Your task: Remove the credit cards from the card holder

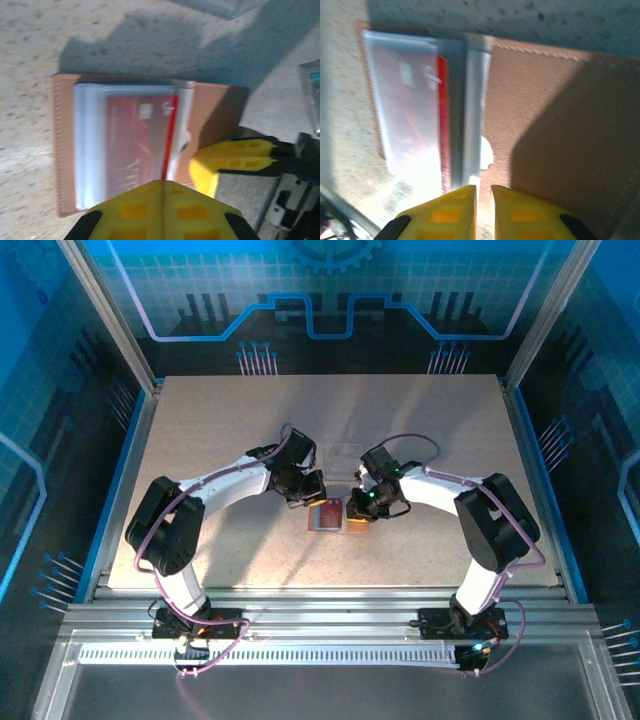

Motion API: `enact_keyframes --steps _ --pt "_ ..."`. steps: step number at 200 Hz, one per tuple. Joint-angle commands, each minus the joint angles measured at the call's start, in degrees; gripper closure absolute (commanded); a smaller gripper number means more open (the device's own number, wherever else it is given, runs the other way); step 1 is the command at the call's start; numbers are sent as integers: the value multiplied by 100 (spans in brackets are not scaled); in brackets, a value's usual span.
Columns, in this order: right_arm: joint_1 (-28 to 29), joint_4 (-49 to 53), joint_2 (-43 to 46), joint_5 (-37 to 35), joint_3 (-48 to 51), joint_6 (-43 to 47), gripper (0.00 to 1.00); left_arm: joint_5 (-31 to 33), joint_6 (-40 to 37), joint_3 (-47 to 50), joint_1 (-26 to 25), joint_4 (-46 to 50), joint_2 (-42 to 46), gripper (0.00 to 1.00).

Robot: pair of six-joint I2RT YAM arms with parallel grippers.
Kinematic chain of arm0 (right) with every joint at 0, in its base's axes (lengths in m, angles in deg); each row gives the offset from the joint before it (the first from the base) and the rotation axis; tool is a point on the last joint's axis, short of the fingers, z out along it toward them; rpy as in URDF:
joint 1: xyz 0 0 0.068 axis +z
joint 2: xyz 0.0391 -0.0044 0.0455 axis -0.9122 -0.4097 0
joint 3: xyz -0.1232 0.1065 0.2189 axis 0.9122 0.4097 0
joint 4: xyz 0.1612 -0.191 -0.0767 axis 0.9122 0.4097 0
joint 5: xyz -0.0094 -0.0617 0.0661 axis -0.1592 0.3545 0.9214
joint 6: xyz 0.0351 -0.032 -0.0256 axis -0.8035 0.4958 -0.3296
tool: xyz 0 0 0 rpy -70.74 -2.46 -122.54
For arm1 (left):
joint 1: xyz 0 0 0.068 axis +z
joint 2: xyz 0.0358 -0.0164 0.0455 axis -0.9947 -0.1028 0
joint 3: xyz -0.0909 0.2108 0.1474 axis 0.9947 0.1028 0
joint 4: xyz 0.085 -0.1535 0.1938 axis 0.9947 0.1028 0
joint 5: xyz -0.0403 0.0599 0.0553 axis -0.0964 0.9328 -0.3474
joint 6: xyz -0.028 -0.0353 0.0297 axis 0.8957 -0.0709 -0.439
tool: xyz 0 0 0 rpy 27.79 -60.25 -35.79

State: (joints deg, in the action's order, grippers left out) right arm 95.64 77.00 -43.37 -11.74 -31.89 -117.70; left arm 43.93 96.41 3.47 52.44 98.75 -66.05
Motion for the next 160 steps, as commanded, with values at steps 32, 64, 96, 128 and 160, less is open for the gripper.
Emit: enact_keyframes --steps 32,64,96,128,160 --pt "-221 -1135 307 893 359 -682 74 -730 458 349 31 -999 -338 97" --pt "-282 -1582 323 1068 539 -999 70 -772 414 346 31 -995 -456 98" --pt "-302 -1757 171 1252 547 -1164 68 -739 340 357 26 -947 -519 100" --pt "-298 -1799 37 1284 547 -1223 68 -722 277 363 33 -880 -587 100" --pt "-286 -1891 -81 1363 556 -1247 68 -602 214 366 23 -722 -606 100"
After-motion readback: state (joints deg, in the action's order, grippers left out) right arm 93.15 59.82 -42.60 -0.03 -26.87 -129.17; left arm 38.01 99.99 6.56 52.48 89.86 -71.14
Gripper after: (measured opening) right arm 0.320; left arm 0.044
